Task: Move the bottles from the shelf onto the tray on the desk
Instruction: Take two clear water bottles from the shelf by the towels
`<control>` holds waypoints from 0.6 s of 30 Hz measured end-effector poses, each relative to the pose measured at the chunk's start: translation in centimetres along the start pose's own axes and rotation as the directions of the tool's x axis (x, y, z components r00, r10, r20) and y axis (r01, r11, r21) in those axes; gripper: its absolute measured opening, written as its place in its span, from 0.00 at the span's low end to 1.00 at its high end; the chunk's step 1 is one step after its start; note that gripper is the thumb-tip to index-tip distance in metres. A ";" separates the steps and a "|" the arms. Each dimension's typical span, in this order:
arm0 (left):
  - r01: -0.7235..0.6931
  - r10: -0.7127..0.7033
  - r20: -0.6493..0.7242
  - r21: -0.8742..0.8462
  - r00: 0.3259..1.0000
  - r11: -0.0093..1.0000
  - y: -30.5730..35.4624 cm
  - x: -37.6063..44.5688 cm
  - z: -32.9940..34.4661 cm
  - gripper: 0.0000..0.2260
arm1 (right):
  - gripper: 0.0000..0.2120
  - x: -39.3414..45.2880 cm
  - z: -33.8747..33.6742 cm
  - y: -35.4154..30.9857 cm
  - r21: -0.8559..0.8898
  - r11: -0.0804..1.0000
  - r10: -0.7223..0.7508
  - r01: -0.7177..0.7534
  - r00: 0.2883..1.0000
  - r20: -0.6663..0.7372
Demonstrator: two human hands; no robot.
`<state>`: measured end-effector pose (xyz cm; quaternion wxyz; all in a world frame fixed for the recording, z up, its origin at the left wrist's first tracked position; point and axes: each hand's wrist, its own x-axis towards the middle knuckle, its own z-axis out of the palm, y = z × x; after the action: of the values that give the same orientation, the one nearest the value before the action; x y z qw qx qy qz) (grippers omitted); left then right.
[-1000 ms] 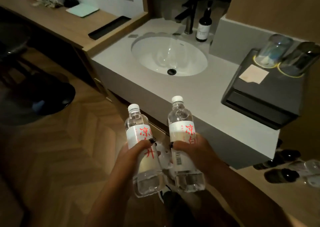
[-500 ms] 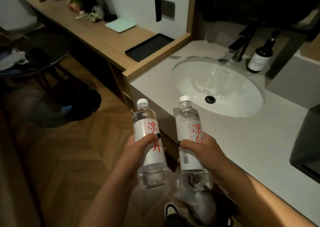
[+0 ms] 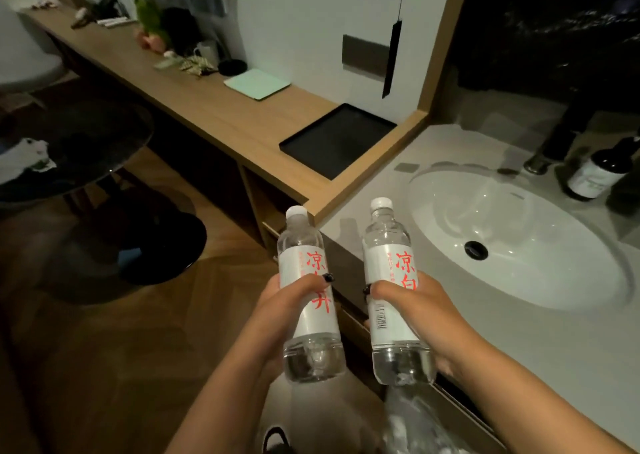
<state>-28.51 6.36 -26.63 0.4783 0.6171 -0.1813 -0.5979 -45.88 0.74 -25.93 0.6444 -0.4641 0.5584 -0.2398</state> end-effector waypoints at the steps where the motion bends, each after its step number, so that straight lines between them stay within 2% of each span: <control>1: 0.002 -0.002 0.021 0.000 1.000 1.000 0.9 0.9 -1.3 0.21 | 0.13 0.8 1.4 -0.5 -0.004 1.000 -0.005 0.005 1.000 -0.015; 5: -0.003 0.002 0.071 0.006 0.997 1.000 5.0 4.4 -5.9 0.30 | 0.12 3.9 7.1 -2.8 0.060 0.998 -0.008 0.012 0.998 -0.067; 10: 0.017 -0.017 0.114 -0.002 0.993 1.000 9.6 8.4 -10.3 0.33 | 0.14 7.7 12.2 -5.9 0.060 0.998 -0.007 0.011 0.998 -0.061; 14: 0.032 -0.031 0.124 -0.007 0.992 0.999 12.6 12.2 -12.8 0.26 | 0.13 11.5 14.5 -8.5 0.046 0.999 -0.007 0.011 0.997 -0.075; 18: 0.042 -0.041 0.114 -0.001 0.993 0.999 15.7 16.8 -14.4 0.24 | 0.15 16.3 16.2 -10.9 0.036 0.999 0.005 -0.002 0.997 -0.083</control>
<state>-6.28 -9.08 -25.93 0.4557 0.5848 -0.1945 -0.6422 -24.06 -12.40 -25.45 0.6292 -0.4412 0.5812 -0.2677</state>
